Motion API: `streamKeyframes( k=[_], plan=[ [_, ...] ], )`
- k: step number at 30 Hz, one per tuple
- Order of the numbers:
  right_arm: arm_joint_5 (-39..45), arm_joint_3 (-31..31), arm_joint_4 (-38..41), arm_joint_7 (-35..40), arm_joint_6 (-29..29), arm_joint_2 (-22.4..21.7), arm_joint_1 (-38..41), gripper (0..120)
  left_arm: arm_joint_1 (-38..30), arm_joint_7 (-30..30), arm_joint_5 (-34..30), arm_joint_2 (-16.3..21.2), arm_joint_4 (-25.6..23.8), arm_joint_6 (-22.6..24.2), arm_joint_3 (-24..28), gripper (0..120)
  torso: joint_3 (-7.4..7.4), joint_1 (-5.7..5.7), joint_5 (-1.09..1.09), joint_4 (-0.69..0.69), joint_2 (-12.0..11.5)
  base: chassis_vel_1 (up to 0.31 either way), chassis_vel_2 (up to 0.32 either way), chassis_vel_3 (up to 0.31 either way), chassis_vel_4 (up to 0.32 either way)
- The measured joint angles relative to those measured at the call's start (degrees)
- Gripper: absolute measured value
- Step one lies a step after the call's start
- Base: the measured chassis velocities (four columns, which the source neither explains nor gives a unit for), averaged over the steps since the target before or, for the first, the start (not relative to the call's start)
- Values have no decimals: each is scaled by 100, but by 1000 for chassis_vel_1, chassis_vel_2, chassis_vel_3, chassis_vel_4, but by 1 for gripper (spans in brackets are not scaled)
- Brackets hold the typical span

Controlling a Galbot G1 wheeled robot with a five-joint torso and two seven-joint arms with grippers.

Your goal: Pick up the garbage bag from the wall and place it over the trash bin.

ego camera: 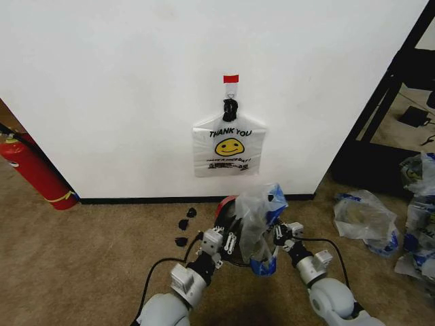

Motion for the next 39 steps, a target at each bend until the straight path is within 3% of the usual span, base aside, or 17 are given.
streamKeyframes(
  k=[9, 12, 18, 26, 39],
  plan=[
    [-1742, -477, 142, 1049, -93, 142, 35, 0, -162, 139, 1314, 87, 53, 12, 36, 67, 0, 0, 0, 0, 0, 0, 0, 0, 0],
    [-1950, -571, 121, 1210, -130, 171, 61, 0, -163, 141, 1484, 79, 90, 23, 64, 74, 0, 0, 0, 1, 0, 0, 0, 0, 0],
    [-2308, -803, 102, 1694, -349, 267, 131, 0, -167, 176, 2404, 31, 242, 153, 62, 99, 0, 0, -1, 0, 0, 0, 0, 0, 0],
    [-2516, -853, 216, 1811, -387, 293, 103, 0, -246, -67, 2947, -71, 481, 395, 0, 112, 0, 0, -1, 0, 0, 0, 0, 0, 0],
    [-2524, -825, 265, 1799, -342, 292, 31, 0, -211, -471, 2914, -187, 465, 708, 68, 110, 0, 0, 0, 0, 0, 0, 0, 0, 0]
  ],
)
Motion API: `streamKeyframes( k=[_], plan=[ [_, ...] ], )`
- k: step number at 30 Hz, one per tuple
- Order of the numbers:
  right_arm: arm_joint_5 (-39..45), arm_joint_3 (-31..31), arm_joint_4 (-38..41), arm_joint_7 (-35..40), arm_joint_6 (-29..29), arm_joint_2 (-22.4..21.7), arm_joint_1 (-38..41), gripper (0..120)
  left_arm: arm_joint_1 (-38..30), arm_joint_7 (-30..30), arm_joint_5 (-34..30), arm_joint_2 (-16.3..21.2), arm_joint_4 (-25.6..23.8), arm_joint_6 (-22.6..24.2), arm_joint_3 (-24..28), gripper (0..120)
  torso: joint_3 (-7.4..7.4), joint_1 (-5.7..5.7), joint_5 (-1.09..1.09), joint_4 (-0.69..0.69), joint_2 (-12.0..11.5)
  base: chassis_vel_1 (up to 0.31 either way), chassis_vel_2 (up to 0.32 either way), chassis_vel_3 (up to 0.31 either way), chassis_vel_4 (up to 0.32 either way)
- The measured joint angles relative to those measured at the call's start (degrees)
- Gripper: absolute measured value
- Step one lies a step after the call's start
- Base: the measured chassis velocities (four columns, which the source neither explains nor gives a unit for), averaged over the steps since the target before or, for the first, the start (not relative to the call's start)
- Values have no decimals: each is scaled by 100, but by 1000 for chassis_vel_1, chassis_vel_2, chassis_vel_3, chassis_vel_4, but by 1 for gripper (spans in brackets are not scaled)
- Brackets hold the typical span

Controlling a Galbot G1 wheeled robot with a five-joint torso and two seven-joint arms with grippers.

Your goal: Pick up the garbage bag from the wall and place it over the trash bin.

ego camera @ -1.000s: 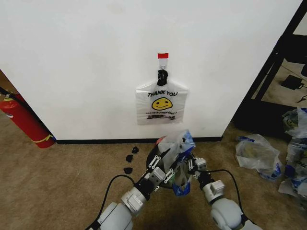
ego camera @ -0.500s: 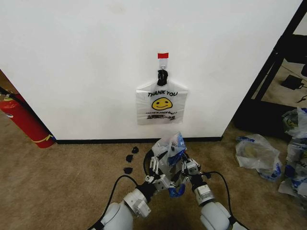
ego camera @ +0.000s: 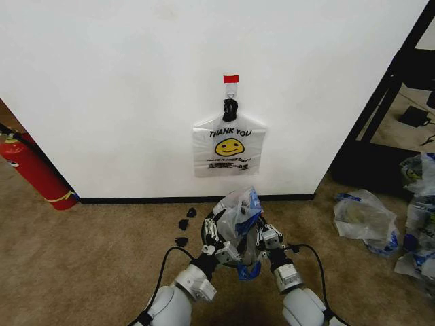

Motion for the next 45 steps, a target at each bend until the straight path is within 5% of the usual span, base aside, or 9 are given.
streamKeyframes(
  k=[11, 33, 45],
  plan=[
    [16, 34, 18, -20, 44, -11, -30, 0, 47, -33, -81, 1, -63, 11, -46, 81, 0, 0, 0, 0, 0, 0, 0, 0, 0],
    [135, 115, -81, -48, 49, -21, -57, 0, 97, -83, -264, 37, -172, -123, -89, 0, 0, 0, 0, 0, 0, 0, 0, 0, 0],
    [758, 319, -90, -523, 147, -138, -100, 0, -9, -197, -692, 151, -160, -108, -459, 0, 0, 0, -1, -1, 0, 0, 0, 0, 0]
  ],
)
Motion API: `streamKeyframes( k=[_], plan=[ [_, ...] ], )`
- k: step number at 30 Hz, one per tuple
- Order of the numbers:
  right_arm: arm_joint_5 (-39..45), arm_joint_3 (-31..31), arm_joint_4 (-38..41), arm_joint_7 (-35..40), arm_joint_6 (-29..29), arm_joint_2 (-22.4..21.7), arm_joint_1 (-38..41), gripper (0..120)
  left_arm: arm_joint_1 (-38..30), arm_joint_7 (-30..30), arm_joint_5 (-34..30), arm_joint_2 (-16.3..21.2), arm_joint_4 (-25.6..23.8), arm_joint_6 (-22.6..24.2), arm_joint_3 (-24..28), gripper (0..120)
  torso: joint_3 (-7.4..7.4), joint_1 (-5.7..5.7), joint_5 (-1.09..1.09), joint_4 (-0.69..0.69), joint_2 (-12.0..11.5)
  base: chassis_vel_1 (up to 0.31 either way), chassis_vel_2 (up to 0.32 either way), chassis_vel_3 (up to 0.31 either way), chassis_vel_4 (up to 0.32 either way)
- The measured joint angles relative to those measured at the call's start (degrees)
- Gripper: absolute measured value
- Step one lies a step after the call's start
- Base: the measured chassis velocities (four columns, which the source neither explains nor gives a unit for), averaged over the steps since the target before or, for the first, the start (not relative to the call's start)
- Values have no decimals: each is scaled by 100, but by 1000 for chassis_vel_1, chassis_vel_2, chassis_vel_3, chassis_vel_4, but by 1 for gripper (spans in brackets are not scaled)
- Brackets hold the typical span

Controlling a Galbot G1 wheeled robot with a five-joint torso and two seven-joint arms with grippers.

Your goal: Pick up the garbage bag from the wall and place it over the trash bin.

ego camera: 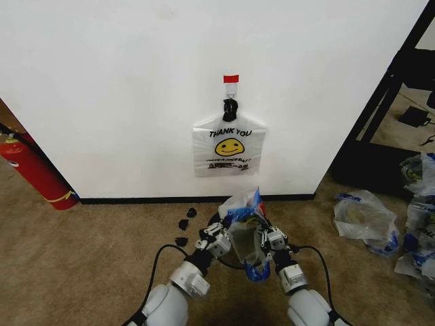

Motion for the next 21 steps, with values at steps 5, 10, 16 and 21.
streamKeyframes(
  k=[5, 10, 16, 21],
  plan=[
    [641, 121, 36, -606, 106, -224, 11, 0, -30, -81, -174, 147, 109, 5, -123, 0, 0, 0, 0, 1, 0, 0, 0, 0, 0],
    [1555, 289, 13, -1465, 239, -457, 91, 0, -21, -150, -367, 284, 209, 48, -230, 0, 0, 0, 1, 1, 0, 0, 0, 0, 0],
    [2358, 421, -138, -2425, 288, -645, 252, 0, -101, -245, -490, 286, 454, 93, -354, 0, 0, 0, 1, 1, 0, 0, 0, 0, 0],
    [2838, 527, -375, -3146, 330, -742, 418, 0, -95, -308, -607, 287, 508, 148, -385, 0, 0, 0, 1, 1, 0, 0, 0, 0, 0]
  ],
)
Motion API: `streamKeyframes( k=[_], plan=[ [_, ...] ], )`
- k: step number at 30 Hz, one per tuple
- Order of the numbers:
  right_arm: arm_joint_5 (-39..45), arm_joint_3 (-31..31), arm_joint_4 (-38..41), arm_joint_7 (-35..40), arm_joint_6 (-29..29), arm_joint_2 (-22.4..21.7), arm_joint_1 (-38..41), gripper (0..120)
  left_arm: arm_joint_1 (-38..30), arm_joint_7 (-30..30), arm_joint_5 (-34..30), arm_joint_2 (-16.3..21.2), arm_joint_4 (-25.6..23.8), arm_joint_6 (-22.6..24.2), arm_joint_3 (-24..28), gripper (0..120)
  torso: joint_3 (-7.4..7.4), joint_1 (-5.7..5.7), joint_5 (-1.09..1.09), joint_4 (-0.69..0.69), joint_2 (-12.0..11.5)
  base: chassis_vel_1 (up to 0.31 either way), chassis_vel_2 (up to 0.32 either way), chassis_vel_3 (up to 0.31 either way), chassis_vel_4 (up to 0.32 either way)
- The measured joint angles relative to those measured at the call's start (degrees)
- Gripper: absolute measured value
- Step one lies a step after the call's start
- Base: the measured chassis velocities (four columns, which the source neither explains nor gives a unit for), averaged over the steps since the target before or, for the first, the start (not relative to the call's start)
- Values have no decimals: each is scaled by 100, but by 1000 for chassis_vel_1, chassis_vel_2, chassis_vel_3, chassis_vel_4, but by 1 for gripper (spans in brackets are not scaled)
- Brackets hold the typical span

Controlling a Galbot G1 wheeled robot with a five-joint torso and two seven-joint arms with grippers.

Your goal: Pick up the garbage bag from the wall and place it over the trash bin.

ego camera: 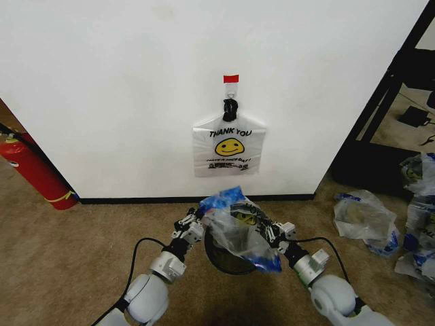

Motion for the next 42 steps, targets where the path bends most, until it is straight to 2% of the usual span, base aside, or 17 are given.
streamKeyframes(
  k=[2, 14, 18, 21, 22, 26, 28, 30, 31, 33, 38, 42],
  plan=[
    [126, 18, -115, -161, 70, -10, 88, 0, 17, -5, -10, -7, 1, 3, -5, 0, 0, 0, 0, 0, 0, 0, 0, 0, 0],
    [1154, -68, -210, -37, 184, 128, 334, 0, -2, -22, -14, -57, 89, -3, 13, 0, 0, 0, -1, 0, 0, 0, 0, 0, 0],
    [1352, -117, -269, 4, 272, 196, 370, 0, -16, -201, -87, -103, 91, -21, 87, 2, -1, 0, -1, 0, 0, 0, 0, 0, 0],
    [1390, -186, -303, 116, 408, 320, 385, 0, -35, -326, -108, -140, 128, -43, 129, 14, 0, 0, -1, 0, 0, 0, 0, 0, 0],
    [1390, -186, -303, 116, 408, 320, 385, 0, -35, -326, -108, -140, 128, -43, 129, 14, 0, 0, -1, 0, 0, 0, 0, 0, 0],
    [1395, -273, -314, 481, 575, 535, 362, 0, -47, -461, -157, -158, 234, -129, 106, 30, -1, 0, -2, 0, 0, 0, 0, 0, 0],
    [1400, -305, -313, 730, 627, 658, 295, 0, -62, -544, -421, -140, 309, -188, 74, 40, 0, 0, -1, 0, 0, 0, 0, 0, 0],
    [1400, -306, -313, 743, 629, 666, 289, 0, -63, -549, -455, -137, 312, -190, 74, 40, -1, 0, -1, 0, 0, 0, 0, 0, 0],
    [1383, -310, -323, 798, 644, 714, 242, 0, -65, -590, -746, -103, 325, -190, 72, 48, 0, 0, -1, 0, 0, 0, 0, 0, 0],
    [1328, -312, -361, 807, 684, 747, 205, 0, -65, -616, -976, -71, 342, -186, 57, 57, -1, 0, -1, 0, 0, 0, 0, 0, 0],
    [1220, -312, -428, 947, 936, 838, 182, 0, -7, -618, -1081, 0, 388, -218, -18, 74, 0, 0, -1, 0, 0, 0, 0, 0, 0],
    [1052, -281, -429, 1521, 1173, 932, 212, 0, 63, -457, -1306, 86, 431, -360, -107, 90, 0, 0, -1, 1, 0, 0, 0, 0, 0]
  ],
)
